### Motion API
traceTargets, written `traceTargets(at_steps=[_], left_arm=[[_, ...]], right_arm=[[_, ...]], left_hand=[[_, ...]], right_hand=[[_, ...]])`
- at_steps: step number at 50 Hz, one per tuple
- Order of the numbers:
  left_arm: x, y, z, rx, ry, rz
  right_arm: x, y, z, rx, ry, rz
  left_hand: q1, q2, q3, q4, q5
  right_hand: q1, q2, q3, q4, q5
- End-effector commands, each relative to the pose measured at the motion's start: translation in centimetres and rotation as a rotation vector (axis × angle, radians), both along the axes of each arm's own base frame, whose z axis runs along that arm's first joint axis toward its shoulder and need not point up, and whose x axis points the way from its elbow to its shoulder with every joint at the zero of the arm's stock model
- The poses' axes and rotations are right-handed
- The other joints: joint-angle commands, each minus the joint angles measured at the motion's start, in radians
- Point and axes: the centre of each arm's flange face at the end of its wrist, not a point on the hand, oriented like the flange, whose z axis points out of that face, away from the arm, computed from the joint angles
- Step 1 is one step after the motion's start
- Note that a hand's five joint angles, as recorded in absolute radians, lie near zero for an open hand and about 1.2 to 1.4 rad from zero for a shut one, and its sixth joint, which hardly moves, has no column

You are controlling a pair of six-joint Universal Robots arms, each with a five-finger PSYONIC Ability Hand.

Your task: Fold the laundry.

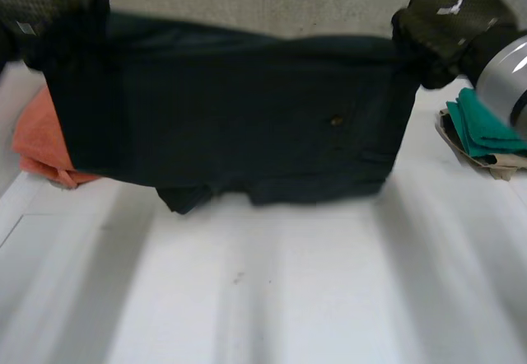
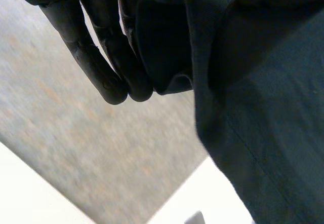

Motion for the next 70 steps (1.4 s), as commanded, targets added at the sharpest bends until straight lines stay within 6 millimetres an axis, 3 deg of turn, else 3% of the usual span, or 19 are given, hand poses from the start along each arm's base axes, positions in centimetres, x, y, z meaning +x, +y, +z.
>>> traceTargets(at_steps=[1,7,10,13,16,17,18,21,23,26,29,31,36,43,44,48,52,58,70], left_arm=[[-2.8,-3.1,-1.8,0.087,-0.035,-0.015],[-6.1,-9.9,-8.9,0.241,-0.124,0.007],[-6.9,-12.1,-10.3,0.250,-0.133,0.017],[-7.7,-14.2,-8.2,0.142,-0.083,0.024],[-7.8,-15.1,-2.8,-0.068,0.035,0.025],[-7.8,-15.1,-1.2,-0.137,0.074,0.023],[-7.5,-15.2,2.0,-0.278,0.151,0.028],[-6.3,-14.5,7.2,-0.502,0.305,0.041],[-5.9,-14.2,8.5,-0.561,0.364,0.032],[-5.7,-14.1,8.9,-0.589,0.412,-0.003],[-5.8,-14.6,7.2,-0.528,0.388,-0.030],[-5.8,-15.2,4.9,-0.450,0.361,-0.028],[-6.4,-16.4,-1.1,-0.285,0.290,-0.013],[-8.1,-17.0,-12.1,-0.037,0.172,-0.017],[-8.4,-16.9,-14.9,0.027,0.139,-0.020],[-9.1,-15.9,-20.7,0.163,0.045,-0.025],[-9.0,-14.5,-24.1,0.259,-0.053,-0.019],[-8.0,-12.1,-25.0,0.370,-0.162,-0.016],[-6.2,-3.5,-21.7,0.471,-0.338,-0.128]], right_arm=[[1.0,-1.5,-2.4,0.124,-0.002,0.020],[2.0,-4.0,-7.4,0.208,0.084,-0.017],[2.7,-5.1,-8.5,0.201,0.082,-0.031],[4.4,-6.7,-7.9,0.109,0.024,-0.054],[5.2,-8.8,-4.7,-0.060,-0.112,-0.114],[5.2,-9.3,-3.5,-0.114,-0.156,-0.131],[5.1,-10.0,-0.9,-0.231,-0.252,-0.156],[4.8,-10.3,3.4,-0.434,-0.395,-0.162],[4.7,-9.8,5.5,-0.529,-0.435,-0.147],[5.0,-9.1,6.7,-0.602,-0.434,-0.104],[5.2,-9.0,6.5,-0.592,-0.417,-0.079],[5.2,-9.2,5.7,-0.567,-0.402,-0.079],[5.7,-10.1,1.4,-0.450,-0.331,-0.065],[6.0,-10.5,-10.3,-0.147,-0.155,-0.064],[6.0,-10.3,-13.2,-0.078,-0.110,-0.068],[5.7,-9.3,-19.4,0.063,0.009,-0.072],[4.8,-7.9,-22.9,0.172,0.127,-0.071],[3.7,-6.1,-23.4,0.247,0.198,-0.054],[-0.1,-1.2,-17.8,0.298,0.359,-0.023]], left_hand=[[0.247,0.202,0.210,0.202,0.237],[0.247,0.202,0.210,0.202,0.237],[0.247,0.202,0.210,0.202,0.237],[0.247,0.202,0.210,0.202,0.237],[0.247,0.202,0.210,0.202,0.237],[0.247,0.202,0.210,0.202,0.237],[0.247,0.202,0.210,0.202,0.237],[0.247,0.202,0.210,0.202,0.237],[0.247,0.202,0.210,0.202,0.237],[0.247,0.202,0.210,0.202,0.237],[0.247,0.202,0.210,0.202,0.237],[0.247,0.202,0.210,0.202,0.237],[0.247,0.202,0.210,0.202,0.237],[0.247,0.202,0.210,0.202,0.237],[0.247,0.202,0.210,0.202,0.237],[0.247,0.202,0.210,0.202,0.237],[0.247,0.202,0.210,0.202,0.237],[0.247,0.202,0.210,0.202,0.237],[0.247,0.202,0.210,0.202,0.237]], right_hand=[[0.292,0.224,0.210,0.202,0.234],[0.292,0.224,0.210,0.202,0.234],[0.292,0.224,0.210,0.202,0.234],[0.292,0.224,0.210,0.202,0.234],[0.292,0.224,0.210,0.202,0.234],[0.292,0.224,0.210,0.202,0.234],[0.292,0.224,0.210,0.202,0.234],[0.292,0.224,0.210,0.202,0.234],[0.292,0.224,0.210,0.202,0.234],[0.292,0.224,0.210,0.202,0.234],[0.292,0.224,0.210,0.202,0.234],[0.292,0.224,0.210,0.202,0.234],[0.292,0.224,0.210,0.202,0.234],[0.292,0.224,0.210,0.202,0.234],[0.292,0.224,0.210,0.202,0.234],[0.292,0.224,0.210,0.202,0.234],[0.292,0.224,0.210,0.202,0.234],[0.292,0.224,0.210,0.202,0.234],[0.292,0.224,0.210,0.202,0.234]])
